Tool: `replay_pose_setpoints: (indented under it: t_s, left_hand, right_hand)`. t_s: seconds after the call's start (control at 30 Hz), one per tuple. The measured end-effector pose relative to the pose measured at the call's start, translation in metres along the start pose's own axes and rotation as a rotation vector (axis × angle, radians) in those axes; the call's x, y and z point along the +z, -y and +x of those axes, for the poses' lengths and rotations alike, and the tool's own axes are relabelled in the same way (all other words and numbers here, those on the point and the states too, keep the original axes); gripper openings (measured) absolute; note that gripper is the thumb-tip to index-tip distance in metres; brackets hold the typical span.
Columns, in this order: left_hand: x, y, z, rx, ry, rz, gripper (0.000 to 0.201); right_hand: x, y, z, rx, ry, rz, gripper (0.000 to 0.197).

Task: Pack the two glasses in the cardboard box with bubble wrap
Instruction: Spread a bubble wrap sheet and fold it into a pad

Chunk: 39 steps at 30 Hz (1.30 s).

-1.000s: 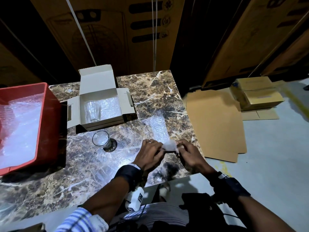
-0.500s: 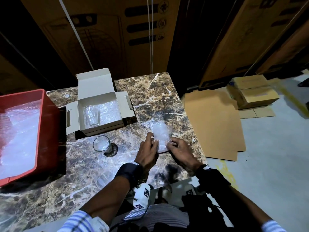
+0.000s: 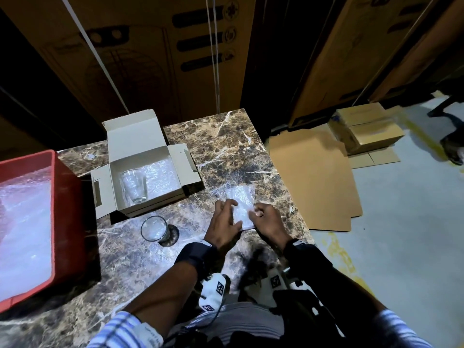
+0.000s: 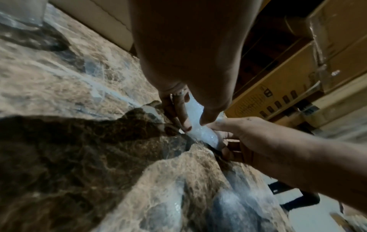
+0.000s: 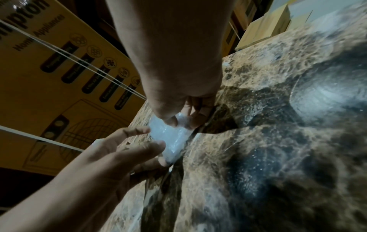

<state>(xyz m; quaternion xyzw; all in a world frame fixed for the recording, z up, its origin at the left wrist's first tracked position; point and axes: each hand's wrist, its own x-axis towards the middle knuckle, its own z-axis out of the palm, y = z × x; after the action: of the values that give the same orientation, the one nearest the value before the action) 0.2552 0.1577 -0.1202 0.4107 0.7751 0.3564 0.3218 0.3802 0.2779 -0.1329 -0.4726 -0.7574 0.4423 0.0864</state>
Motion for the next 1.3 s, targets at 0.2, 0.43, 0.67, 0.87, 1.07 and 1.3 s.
replay_pose_setpoints:
  t_s: [0.2, 0.43, 0.67, 0.87, 1.07, 1.3]
  left_hand:
    - [-0.005, -0.001, 0.01, 0.097, 0.051, 0.568, 0.059]
    - [-0.011, 0.008, 0.017, 0.252, 0.237, 0.808, 0.068]
    - [-0.011, 0.024, 0.021, 0.101, 0.242, 0.656, 0.091]
    - [-0.007, 0.025, 0.028, 0.037, 0.229, 0.573, 0.105]
    - [-0.007, 0.027, 0.03, 0.021, 0.27, 0.604, 0.116]
    - [-0.008, 0.034, 0.03, 0.056, 0.242, 0.642, 0.109]
  right_hand:
    - [0.009, 0.003, 0.001, -0.026, -0.085, -0.115, 0.016]
    - [0.004, -0.001, -0.007, -0.145, -0.217, -0.336, 0.036]
    - [0.009, 0.013, -0.003, -0.498, -0.07, -0.458, 0.02]
    - [0.03, 0.021, 0.012, -0.489, 0.114, -0.399, 0.052]
    - [0.045, 0.01, 0.03, -0.408, 0.218, -0.514, 0.062]
    - [0.035, -0.008, 0.046, -0.516, 0.184, -0.815, 0.073]
